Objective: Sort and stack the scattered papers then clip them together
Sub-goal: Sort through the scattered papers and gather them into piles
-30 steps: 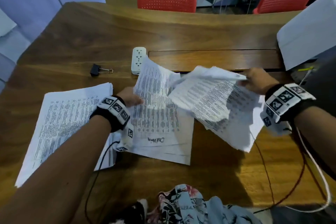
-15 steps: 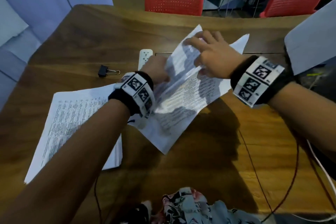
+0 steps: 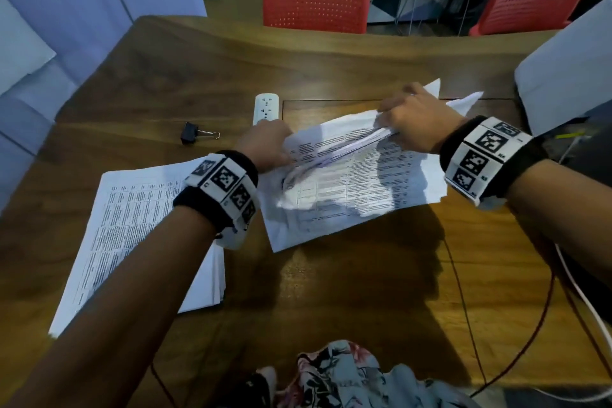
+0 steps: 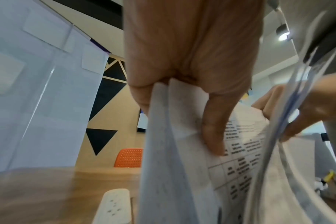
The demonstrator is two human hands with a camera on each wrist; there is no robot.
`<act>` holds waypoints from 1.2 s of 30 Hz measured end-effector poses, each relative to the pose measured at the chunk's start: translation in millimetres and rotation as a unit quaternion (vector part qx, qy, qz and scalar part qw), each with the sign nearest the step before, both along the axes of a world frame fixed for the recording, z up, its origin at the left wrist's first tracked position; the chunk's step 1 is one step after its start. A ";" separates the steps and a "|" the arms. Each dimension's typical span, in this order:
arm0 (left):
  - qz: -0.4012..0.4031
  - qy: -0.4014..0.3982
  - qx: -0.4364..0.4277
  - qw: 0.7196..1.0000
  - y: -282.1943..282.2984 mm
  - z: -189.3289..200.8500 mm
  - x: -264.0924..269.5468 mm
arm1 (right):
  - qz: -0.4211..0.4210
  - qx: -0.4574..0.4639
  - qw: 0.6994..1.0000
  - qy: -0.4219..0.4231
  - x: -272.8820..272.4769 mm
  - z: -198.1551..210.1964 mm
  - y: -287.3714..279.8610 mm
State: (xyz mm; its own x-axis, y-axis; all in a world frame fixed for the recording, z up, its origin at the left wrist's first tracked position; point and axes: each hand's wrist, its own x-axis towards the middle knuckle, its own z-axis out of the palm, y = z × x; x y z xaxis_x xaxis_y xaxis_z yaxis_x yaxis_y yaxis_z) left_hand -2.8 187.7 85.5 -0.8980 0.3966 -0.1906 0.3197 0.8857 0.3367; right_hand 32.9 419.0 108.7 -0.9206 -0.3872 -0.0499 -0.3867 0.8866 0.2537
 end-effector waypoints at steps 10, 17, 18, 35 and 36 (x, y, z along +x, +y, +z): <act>-0.002 0.010 0.366 0.931 -5.5 31.5 -8.8 | -0.022 -0.265 0.964 -0.018 1.5 3.5 -15.0; 0.137 -0.057 0.614 0.775 -30.1 11.1 -17.6 | -0.061 -0.562 0.823 0.052 13.3 18.8 7.6; 0.154 -0.059 0.609 0.776 -27.7 8.1 -14.8 | -0.057 -0.575 0.813 0.067 12.3 17.4 8.3; 0.101 -0.102 0.616 0.774 -3.8 -23.0 1.0 | -0.178 -0.792 0.565 0.147 45.5 -31.6 -15.0; 0.104 -0.100 0.607 0.781 -2.1 -22.3 1.4 | -0.164 -0.769 0.586 0.199 44.1 -27.4 -19.0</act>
State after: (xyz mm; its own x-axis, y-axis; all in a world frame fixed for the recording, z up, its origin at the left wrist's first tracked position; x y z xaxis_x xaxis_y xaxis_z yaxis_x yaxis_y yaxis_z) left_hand -1.4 185.6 63.3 -0.9678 0.2425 0.0678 0.0447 -0.0994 0.9940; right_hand 77.0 400.0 81.3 -0.7789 0.5069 0.3693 -0.3133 0.1956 -0.9293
